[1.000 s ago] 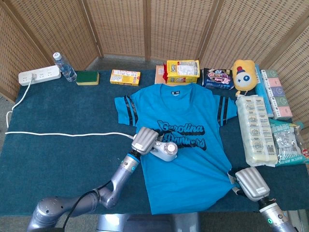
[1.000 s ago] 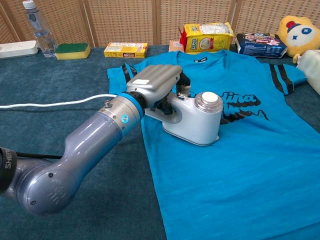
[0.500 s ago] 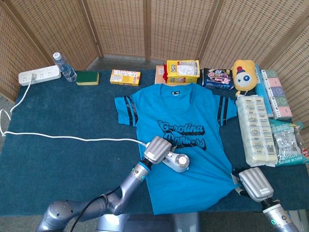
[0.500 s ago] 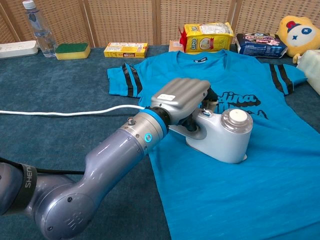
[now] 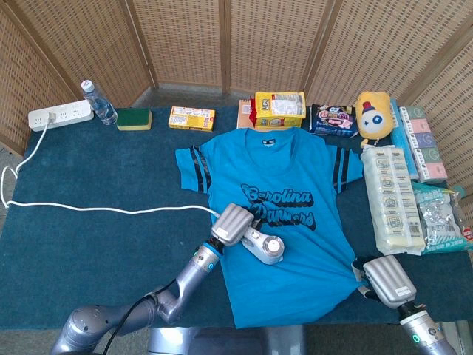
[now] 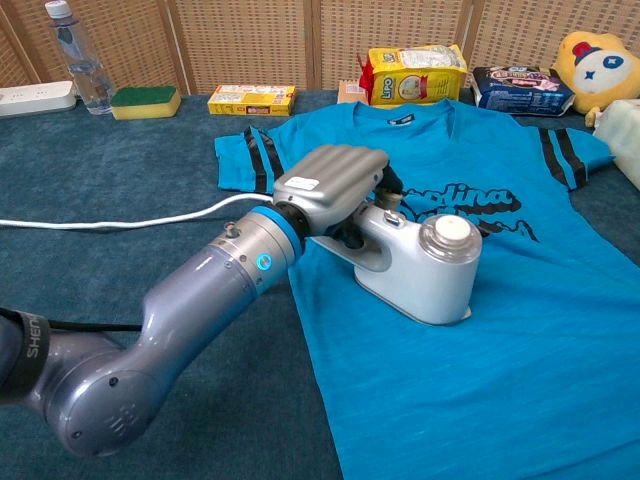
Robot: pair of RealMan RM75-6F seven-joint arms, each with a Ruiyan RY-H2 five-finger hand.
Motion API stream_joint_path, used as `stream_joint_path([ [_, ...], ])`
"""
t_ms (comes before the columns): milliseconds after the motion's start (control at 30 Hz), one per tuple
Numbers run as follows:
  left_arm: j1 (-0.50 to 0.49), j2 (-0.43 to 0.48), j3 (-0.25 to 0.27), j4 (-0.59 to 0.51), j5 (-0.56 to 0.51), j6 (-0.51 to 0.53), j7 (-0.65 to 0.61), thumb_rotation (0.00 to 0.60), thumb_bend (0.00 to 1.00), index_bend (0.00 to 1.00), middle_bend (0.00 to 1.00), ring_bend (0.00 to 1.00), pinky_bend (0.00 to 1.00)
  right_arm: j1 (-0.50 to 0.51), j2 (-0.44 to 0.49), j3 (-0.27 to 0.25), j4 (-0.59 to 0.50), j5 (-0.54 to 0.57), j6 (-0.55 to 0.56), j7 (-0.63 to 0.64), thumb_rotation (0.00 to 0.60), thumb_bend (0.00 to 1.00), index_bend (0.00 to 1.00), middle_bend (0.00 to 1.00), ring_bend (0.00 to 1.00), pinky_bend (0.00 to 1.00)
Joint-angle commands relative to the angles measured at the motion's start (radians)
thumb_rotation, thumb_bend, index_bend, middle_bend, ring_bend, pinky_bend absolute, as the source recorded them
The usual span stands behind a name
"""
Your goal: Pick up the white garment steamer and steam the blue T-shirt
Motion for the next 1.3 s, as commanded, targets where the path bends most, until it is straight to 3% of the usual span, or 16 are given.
stream_joint_path([
  [33, 0.01, 0.018, 0.002, 0.003, 0.003, 0.006, -0.011, 0.6, 0.39, 0.7, 0.75, 0.67, 0.75, 0.001, -0.001, 0.001, -0.003, 0.002, -0.004, -0.005, 0.6, 0.42, 0.66, 0.58, 0.62, 0.78],
  [533, 0.046, 0.101, 0.011, -0.026, 0.009, 0.023, -0.04, 0.6, 0.38, 0.7, 0.75, 0.67, 0.75, 0.006, -0.004, 0.004, -0.023, 0.008, -0.015, -0.032, 0.6, 0.42, 0.66, 0.58, 0.62, 0.78],
  [1300, -0.015, -0.044, 0.001, -0.058, 0.004, -0.012, -0.016, 0.6, 0.38, 0.7, 0.75, 0.67, 0.75, -0.007, 0.007, 0.001, -0.007, 0.006, 0.008, -0.004, 0.6, 0.42, 0.66, 0.58, 0.62, 0.78],
])
